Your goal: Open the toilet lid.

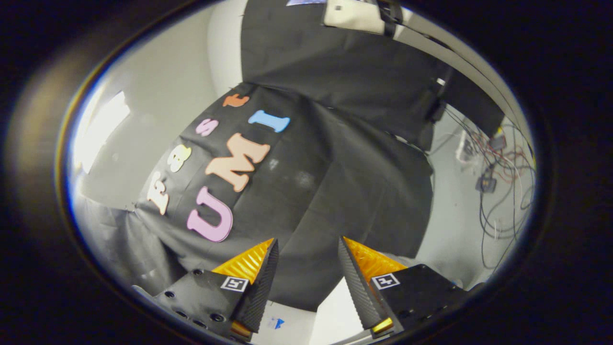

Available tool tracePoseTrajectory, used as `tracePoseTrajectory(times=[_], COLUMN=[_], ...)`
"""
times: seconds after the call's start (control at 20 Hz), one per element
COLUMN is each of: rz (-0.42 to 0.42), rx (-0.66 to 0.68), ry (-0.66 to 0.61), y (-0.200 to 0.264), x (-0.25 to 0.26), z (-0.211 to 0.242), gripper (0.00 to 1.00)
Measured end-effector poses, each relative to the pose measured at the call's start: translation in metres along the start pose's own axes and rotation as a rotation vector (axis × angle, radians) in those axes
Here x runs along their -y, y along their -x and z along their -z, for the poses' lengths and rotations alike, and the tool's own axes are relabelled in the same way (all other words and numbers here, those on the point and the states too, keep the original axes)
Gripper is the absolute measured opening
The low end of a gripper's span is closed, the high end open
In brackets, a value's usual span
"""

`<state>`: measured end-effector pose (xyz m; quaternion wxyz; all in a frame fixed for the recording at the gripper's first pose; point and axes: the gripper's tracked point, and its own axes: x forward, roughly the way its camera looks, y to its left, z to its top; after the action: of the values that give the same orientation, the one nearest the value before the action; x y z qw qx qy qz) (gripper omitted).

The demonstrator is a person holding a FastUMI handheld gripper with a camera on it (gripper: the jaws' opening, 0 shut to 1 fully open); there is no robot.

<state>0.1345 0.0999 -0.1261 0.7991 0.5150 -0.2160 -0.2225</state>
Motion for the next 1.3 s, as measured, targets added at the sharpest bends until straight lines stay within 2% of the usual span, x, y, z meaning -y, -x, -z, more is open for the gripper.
tracePoseTrajectory(times=[0.35,0.65,0.8,0.9,1.0,1.05,1.1,1.3], rz=[0.206,0.444,0.472,0.499,0.573,0.558,0.545,0.516], rx=[-0.074,-0.228,-0.284,-0.309,-0.396,-0.395,-0.391,-0.401], ry=[-0.142,-0.099,-0.105,-0.115,-0.094,-0.100,-0.120,-0.168], y=[0.050,0.076,0.082,0.080,0.088,0.086,0.078,0.073], x=[0.066,0.119,0.121,0.129,0.149,0.147,0.143,0.135], z=[0.083,0.137,0.150,0.159,0.175,0.173,0.174,0.172], gripper=[0.78,0.78,0.79,0.68,0.58,0.53,0.53,0.21])
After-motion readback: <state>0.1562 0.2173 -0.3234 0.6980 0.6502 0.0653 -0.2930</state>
